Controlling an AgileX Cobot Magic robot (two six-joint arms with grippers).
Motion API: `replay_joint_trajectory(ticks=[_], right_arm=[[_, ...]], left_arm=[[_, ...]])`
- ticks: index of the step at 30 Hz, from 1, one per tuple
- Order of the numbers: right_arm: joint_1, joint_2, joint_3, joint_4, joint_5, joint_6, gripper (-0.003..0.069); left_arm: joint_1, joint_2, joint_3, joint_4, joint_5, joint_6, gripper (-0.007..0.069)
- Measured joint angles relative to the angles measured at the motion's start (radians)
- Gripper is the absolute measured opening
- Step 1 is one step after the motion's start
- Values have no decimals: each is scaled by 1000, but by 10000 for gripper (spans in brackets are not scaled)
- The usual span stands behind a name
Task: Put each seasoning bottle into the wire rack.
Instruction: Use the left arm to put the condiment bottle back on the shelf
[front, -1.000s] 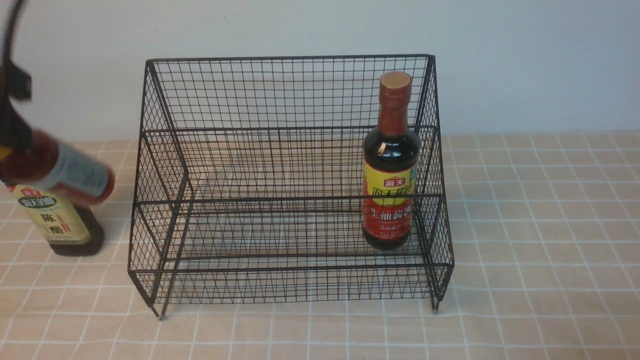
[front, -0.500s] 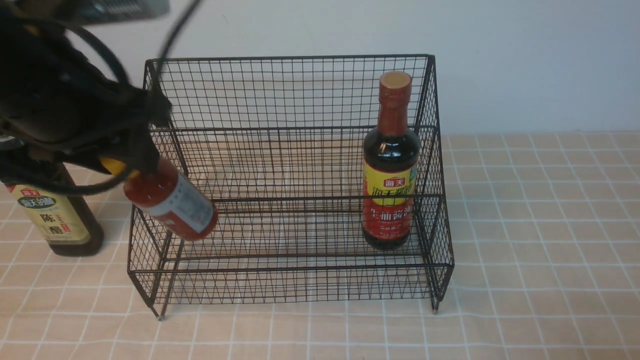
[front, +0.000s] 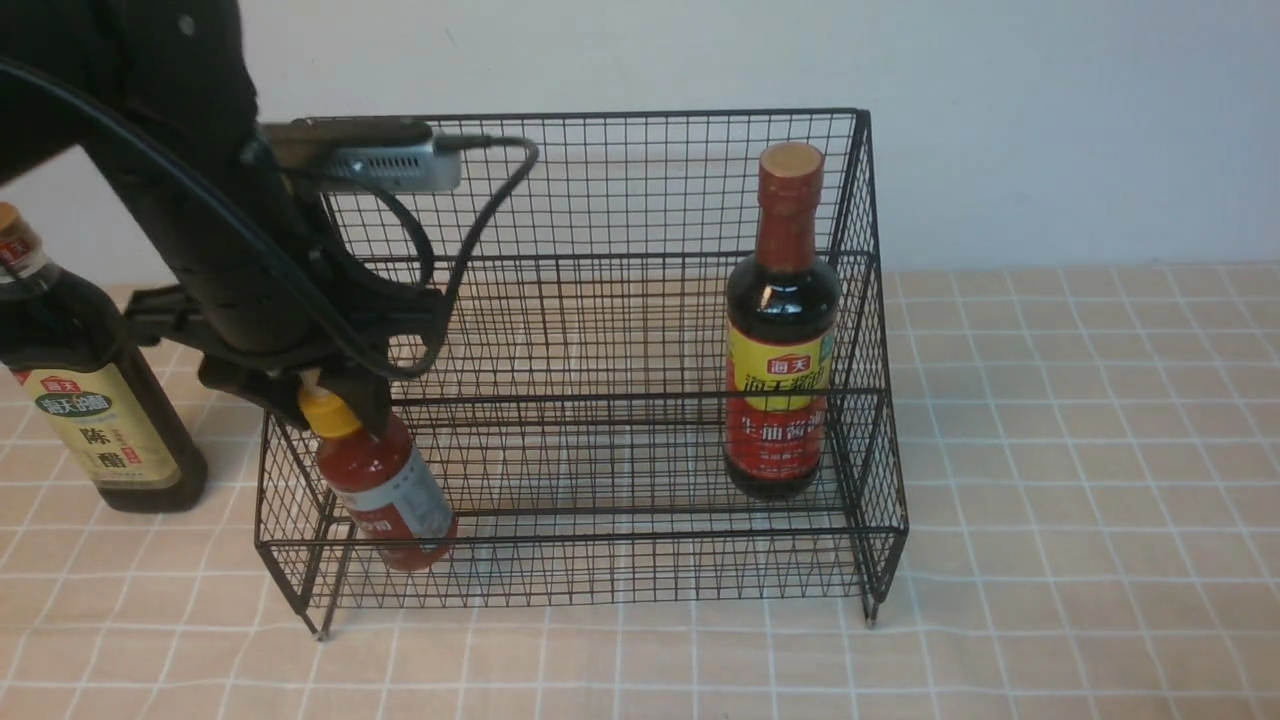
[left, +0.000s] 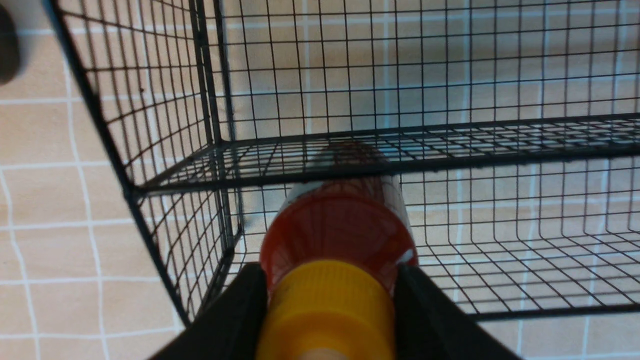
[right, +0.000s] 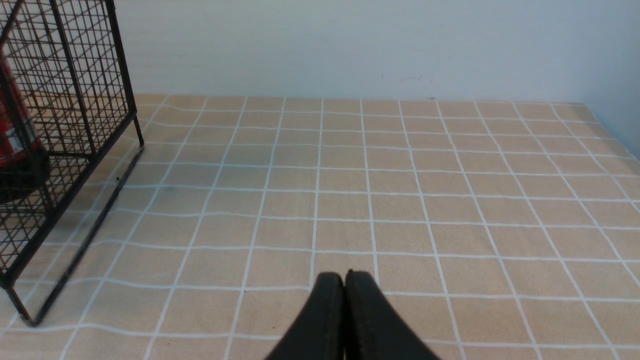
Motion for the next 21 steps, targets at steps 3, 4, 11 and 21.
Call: replay_joint_trajectory(ticks=[3,4,11,21], right_arm=[[0,0,0,0,0,0,-13],[0,0,0,0,0,0,-13],[0,0,0,0,0,0,-13],[0,0,0,0,0,0,-14]], left_arm=[[0,29,0,-1,-4,0,287],[0,34,0,-1,-4,0,287],[-1,34,-32,-4,-7,-2,442],[2,-23,-216,44,-8,0,370]])
